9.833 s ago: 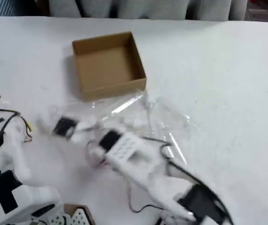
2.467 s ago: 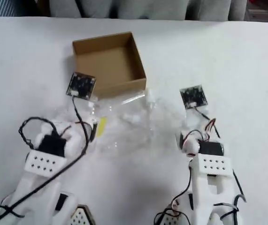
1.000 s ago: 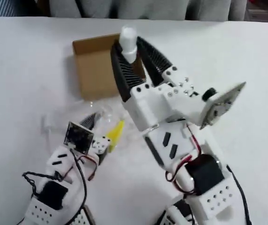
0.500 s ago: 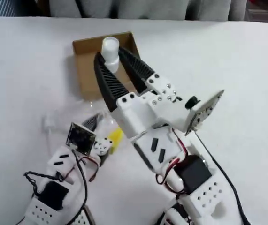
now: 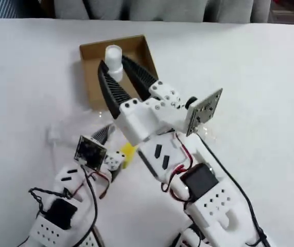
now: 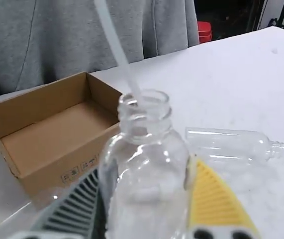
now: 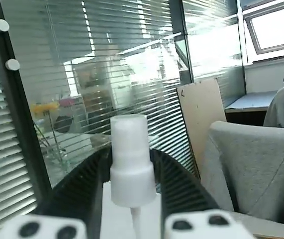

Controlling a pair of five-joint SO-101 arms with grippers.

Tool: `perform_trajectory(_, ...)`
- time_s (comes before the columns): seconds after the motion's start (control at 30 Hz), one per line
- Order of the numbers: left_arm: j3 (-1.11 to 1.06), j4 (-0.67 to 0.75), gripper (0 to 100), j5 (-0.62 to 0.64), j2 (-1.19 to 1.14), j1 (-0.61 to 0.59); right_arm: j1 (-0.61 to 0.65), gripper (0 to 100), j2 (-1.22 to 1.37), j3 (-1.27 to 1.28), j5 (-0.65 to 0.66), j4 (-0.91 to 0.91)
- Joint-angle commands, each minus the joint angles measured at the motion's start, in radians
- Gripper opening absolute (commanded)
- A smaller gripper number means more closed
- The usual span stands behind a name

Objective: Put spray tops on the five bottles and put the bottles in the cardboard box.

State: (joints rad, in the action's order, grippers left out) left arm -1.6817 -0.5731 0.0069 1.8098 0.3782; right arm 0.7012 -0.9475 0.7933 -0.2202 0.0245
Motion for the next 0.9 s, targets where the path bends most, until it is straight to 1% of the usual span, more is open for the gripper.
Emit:
perform_trajectory(0.0, 0.011, 0.037, 2, 0.012, 0.022, 0.008, -0.031, 1.5, 0.001, 0.011, -0.008, -0.019)
perform_trajectory(0.13, 0.011, 0.037, 2, 0.012, 0.022, 0.007, -0.024, 1.5, -0.022, 0.078, -0.008, -0.016)
perform_trajectory(0.47, 0.011, 0.037, 2, 0.012, 0.022, 0.007, -0.019, 1.5, -0.189, 0.341, -0.002, -0.012)
perform_trajectory(0.6, 0.011, 0.037, 2, 0.012, 0.022, 0.007, 0.035, 1.8, -0.217, 0.425, 0.000, -0.012)
perform_trajectory(0.7, 0.011, 0.037, 2, 0.012, 0.022, 0.007, 0.042, 2.1, -0.216, 0.427, 0.026, 0.024)
perform_trajectory(0.77, 0.011, 0.037, 2, 0.012, 0.022, 0.007, 0.053, 6.2, -0.219, 0.427, 0.049, 0.056)
perform_trajectory(0.87, 0.011, 0.035, 2, 0.014, 0.022, 0.007, 0.091, 18.3, -0.222, 0.427, 0.055, 0.096)
